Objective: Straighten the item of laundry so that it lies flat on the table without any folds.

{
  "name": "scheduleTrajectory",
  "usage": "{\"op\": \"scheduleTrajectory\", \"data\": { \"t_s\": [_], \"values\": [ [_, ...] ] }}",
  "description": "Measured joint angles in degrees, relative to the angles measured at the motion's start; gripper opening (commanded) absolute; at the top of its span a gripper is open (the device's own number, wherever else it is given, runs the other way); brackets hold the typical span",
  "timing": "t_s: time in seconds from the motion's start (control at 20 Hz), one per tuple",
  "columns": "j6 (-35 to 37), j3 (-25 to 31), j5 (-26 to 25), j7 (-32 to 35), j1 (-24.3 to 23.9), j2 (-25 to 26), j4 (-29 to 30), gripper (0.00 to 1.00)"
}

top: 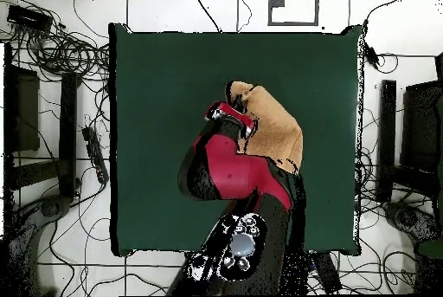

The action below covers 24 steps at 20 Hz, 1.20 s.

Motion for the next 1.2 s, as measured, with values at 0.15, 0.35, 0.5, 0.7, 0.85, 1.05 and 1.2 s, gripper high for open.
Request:
{"op": "scheduleTrajectory", "data": {
  "t_s": [0.15, 0.35, 0.5, 0.7, 0.85, 1.05, 1.2],
  "values": [
    [-1.14, 6.25, -2.45, 0.00, -3.11, -1.12, 0.06, 0.00],
    [-2.89, 13.62, -7.04, 0.00, -9.55, -1.37, 0.06, 0.00],
    [-4.69, 17.56, -10.91, 0.00, -14.17, -1.01, -0.01, 0.00],
    [-6.27, 18.13, -12.59, 0.00, -16.25, 0.17, -0.37, 0.00],
    [-7.09, 14.34, -10.08, 0.00, -13.65, 1.73, -0.52, 0.00],
    [-7.07, 6.62, -3.47, 0.00, -6.15, 3.38, -0.51, 0.00],
    [-7.07, 2.61, -0.34, 0.00, -1.67, 3.94, -0.52, 0.00]
  ]
}}
